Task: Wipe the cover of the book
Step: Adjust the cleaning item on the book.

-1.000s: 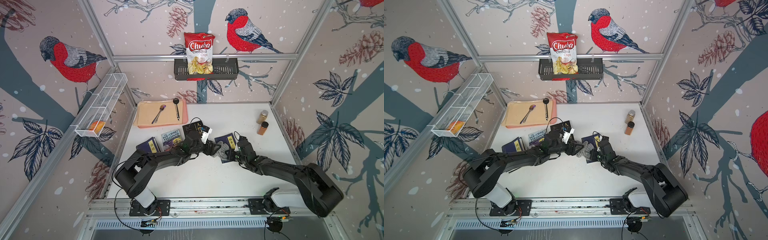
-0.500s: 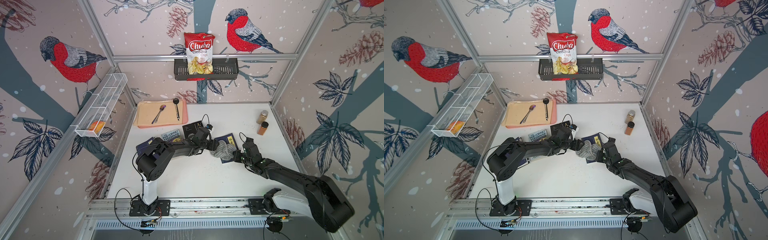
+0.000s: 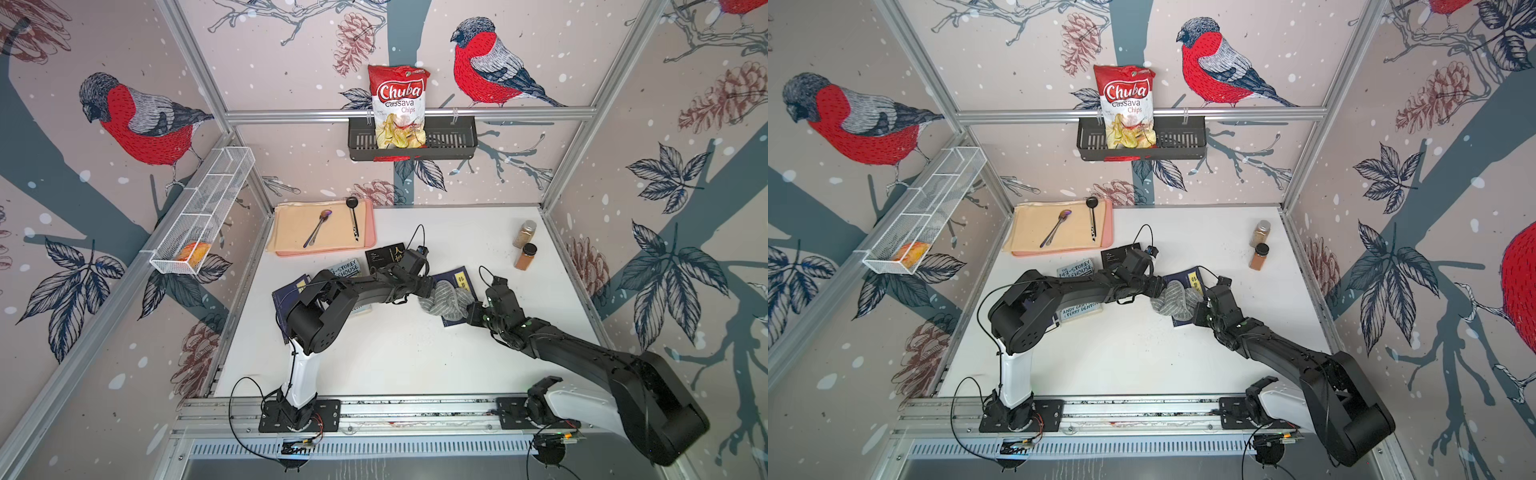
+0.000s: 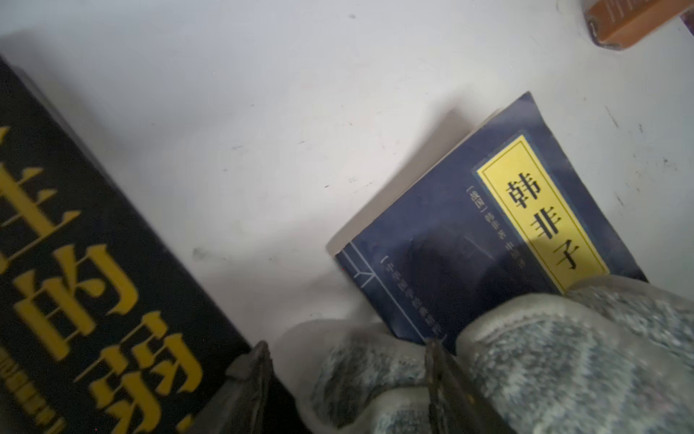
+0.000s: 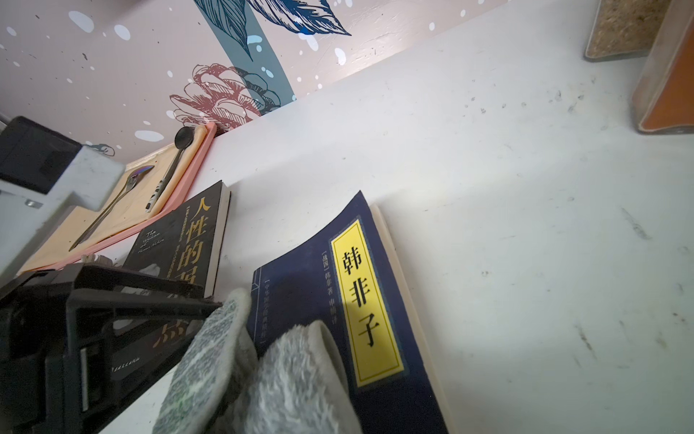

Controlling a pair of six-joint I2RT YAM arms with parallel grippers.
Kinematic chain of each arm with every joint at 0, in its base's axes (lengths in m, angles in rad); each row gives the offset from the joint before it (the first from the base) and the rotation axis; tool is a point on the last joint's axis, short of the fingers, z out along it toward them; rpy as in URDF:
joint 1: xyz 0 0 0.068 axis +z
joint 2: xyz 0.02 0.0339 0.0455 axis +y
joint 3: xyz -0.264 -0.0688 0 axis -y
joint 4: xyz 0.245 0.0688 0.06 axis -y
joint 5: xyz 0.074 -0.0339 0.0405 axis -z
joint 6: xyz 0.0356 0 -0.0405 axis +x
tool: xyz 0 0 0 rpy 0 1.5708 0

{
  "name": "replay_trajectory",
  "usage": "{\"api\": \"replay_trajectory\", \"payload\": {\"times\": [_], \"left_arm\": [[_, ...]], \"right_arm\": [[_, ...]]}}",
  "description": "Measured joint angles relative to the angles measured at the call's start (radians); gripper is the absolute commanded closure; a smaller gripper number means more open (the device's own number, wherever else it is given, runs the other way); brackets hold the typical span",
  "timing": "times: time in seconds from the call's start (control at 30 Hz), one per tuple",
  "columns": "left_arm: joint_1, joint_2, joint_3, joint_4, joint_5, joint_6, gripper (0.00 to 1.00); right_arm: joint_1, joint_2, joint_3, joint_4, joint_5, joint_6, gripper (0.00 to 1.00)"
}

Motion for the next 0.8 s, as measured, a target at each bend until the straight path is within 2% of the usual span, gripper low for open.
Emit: {"api": "replay_trajectory", "payload": {"times": [0.07, 0.27, 0.37, 0.43, 0.6, 0.8], "left_arm": [[-0.007, 0.004, 0.000, -0.014, 0.026, 0.014, 0.45], [-0.011, 0.004, 0.000, -0.055, 0.055, 0.027, 0.66], [-0.011, 0.005, 0.002, -0.072, 0.054, 0.027, 0.83], [-0.011, 0.009, 0.006, -0.080, 0.055, 0.027, 1.00], [-0.011, 0.005, 0.025, -0.097, 0.066, 0.024, 1.00], [-0.010, -0.089, 0.039, -0.101, 0.121, 0.015, 1.00]], "right_arm": [[-0.001, 0.000, -0.001, 0.000, 0.000, 0.000, 1.00], [-0.006, 0.000, -0.002, 0.001, 0.000, 0.000, 1.00], [-0.006, 0.000, -0.003, 0.002, 0.000, 0.000, 1.00], [-0.006, -0.002, -0.005, 0.002, 0.000, 0.000, 1.00], [-0.006, -0.007, -0.008, 0.003, 0.000, 0.000, 1.00], [-0.006, -0.008, -0.008, 0.003, 0.000, 0.000, 1.00]]}}
